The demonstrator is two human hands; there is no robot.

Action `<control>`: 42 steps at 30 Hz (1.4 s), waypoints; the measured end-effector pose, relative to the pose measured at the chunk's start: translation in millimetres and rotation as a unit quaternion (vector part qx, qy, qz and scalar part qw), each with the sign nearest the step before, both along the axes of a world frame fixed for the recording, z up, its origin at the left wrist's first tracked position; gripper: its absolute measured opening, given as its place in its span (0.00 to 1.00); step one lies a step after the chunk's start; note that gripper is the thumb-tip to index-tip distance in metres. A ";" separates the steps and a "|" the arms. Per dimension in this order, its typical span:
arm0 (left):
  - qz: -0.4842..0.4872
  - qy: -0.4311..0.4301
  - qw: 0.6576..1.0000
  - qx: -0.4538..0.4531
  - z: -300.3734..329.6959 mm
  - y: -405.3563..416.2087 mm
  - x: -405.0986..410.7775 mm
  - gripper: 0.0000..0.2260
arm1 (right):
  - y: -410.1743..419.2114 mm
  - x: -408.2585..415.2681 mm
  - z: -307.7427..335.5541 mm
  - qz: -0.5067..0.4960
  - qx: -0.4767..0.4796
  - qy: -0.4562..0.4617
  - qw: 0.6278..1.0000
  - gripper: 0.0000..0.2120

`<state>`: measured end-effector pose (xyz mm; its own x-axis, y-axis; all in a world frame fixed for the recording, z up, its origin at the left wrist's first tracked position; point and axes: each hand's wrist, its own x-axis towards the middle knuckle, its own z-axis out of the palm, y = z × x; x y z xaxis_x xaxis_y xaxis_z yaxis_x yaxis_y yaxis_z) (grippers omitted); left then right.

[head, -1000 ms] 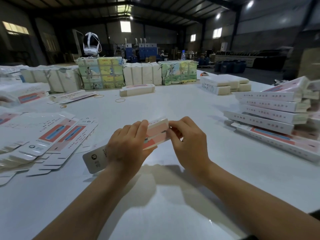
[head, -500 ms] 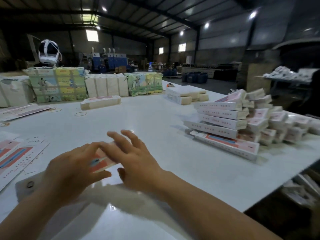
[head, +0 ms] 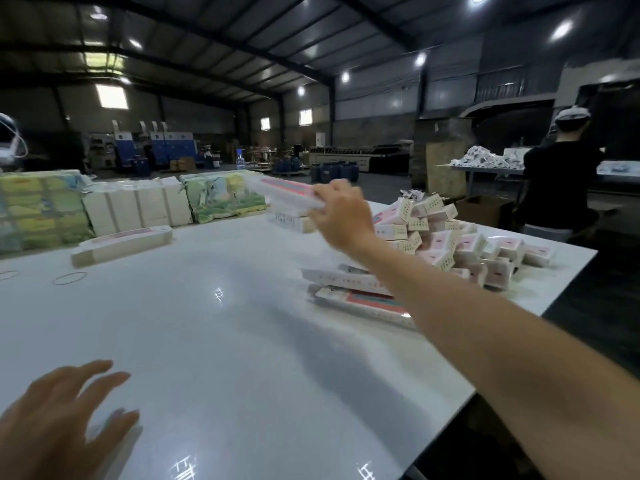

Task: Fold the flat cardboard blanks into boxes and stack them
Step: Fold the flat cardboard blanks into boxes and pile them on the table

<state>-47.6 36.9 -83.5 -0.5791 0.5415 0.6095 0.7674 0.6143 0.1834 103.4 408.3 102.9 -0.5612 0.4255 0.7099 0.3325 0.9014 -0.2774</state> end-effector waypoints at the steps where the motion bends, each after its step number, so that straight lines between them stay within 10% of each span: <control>1: 0.015 0.004 1.000 -0.003 -2.2 2.6 3.9 0.27 | 20.9 7.4 0.7 -0.027 -0.007 0.012 1.000 0.15; 6: -0.021 -0.033 0.999 -0.006 8.7 15.6 15.2 0.32 | 98.4 45.3 -22.1 -0.224 -0.057 -0.068 0.970 0.19; 13: -0.034 -0.059 0.998 0.012 19.5 20.1 28.8 0.27 | 100.0 54.3 -21.7 -0.236 -0.113 -0.069 0.963 0.21; 20: 0.006 -0.119 0.993 -0.002 36.4 19.5 54.1 0.20 | -25.3 10.8 1.2 0.003 0.006 0.012 1.000 0.15; 24: 0.009 -0.131 0.991 -0.009 40.0 17.6 65.0 0.17 | -134.1 -22.8 -49.1 0.180 -0.019 -0.114 0.977 0.13; 28: 0.023 -0.126 0.992 0.017 36.6 13.2 65.8 0.07 | -190.6 -40.7 -113.3 0.213 -0.008 -0.270 0.939 0.14; 33: 0.042 -0.208 0.977 0.020 43.9 10.7 61.1 0.11 | -192.2 -41.3 -139.2 0.224 -0.005 -0.244 0.944 0.14; 39: 0.234 -0.253 0.938 -0.046 109.5 -69.2 -29.2 0.17 | -190.3 -43.3 -147.0 0.231 0.002 -0.208 0.950 0.12; 42: 0.432 -0.241 0.863 -0.100 117.9 -140.3 -63.6 0.32 | -192.4 -46.0 -147.1 0.226 -0.003 -0.200 0.953 0.11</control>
